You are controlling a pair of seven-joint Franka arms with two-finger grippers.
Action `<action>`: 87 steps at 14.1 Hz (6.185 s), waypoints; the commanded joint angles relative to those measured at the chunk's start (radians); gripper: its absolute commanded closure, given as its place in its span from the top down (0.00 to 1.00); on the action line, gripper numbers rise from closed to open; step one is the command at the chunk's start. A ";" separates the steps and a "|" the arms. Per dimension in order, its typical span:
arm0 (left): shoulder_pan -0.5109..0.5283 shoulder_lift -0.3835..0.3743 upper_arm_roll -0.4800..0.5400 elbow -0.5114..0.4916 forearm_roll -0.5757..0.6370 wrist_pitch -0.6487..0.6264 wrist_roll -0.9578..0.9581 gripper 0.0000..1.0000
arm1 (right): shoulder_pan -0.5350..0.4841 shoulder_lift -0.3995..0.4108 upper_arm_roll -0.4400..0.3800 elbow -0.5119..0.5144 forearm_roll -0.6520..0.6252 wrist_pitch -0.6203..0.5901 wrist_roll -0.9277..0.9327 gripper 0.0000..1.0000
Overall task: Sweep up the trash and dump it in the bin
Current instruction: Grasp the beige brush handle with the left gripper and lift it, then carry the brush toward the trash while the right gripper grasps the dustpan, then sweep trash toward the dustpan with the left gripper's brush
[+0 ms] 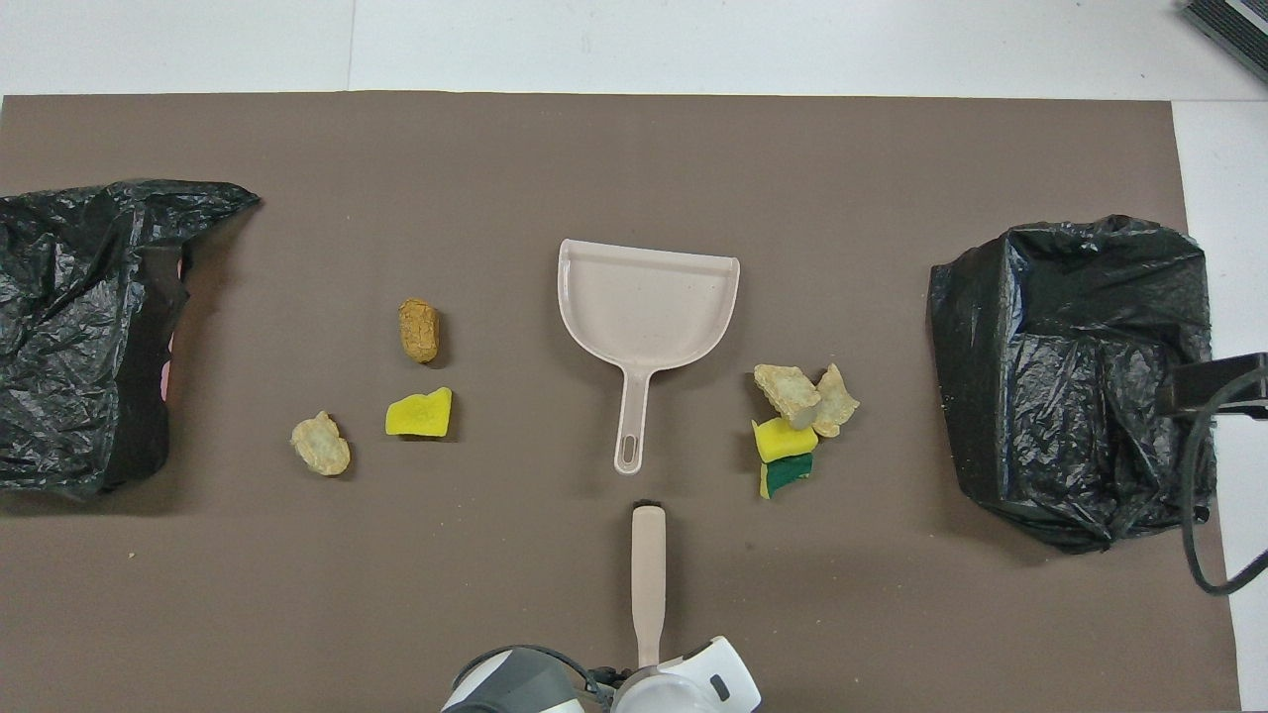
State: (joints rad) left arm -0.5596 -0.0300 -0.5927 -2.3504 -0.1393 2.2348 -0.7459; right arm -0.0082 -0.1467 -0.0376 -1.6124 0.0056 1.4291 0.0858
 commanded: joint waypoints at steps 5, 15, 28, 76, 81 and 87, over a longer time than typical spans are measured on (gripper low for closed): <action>0.007 -0.010 0.013 -0.003 -0.011 -0.040 -0.007 0.15 | -0.016 -0.022 0.005 -0.023 -0.002 -0.010 -0.037 1.00; 0.127 -0.043 0.028 0.059 0.006 -0.302 -0.015 0.00 | -0.016 -0.022 0.005 -0.023 -0.002 -0.012 -0.035 1.00; 0.562 -0.015 0.033 0.131 0.388 -0.488 -0.190 0.00 | 0.321 0.297 0.039 -0.023 0.065 0.316 0.452 1.00; 0.779 -0.073 0.079 -0.030 -0.082 -0.104 0.502 0.00 | 0.568 0.469 0.059 -0.149 -0.021 0.433 -0.704 0.00; 0.806 -0.048 0.085 0.065 -0.082 -0.187 0.652 0.00 | 0.586 0.466 0.059 -0.144 -0.013 0.416 -0.676 0.00; 0.926 -0.036 0.085 0.086 -0.037 -0.169 0.835 0.00 | 0.608 0.464 0.059 -0.159 -0.019 0.418 -0.669 0.00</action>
State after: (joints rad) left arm 0.3527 -0.0834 -0.5005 -2.2826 -0.1972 2.0689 0.0636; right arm 0.5919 0.3350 0.0174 -1.7567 0.0009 1.8576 -0.6128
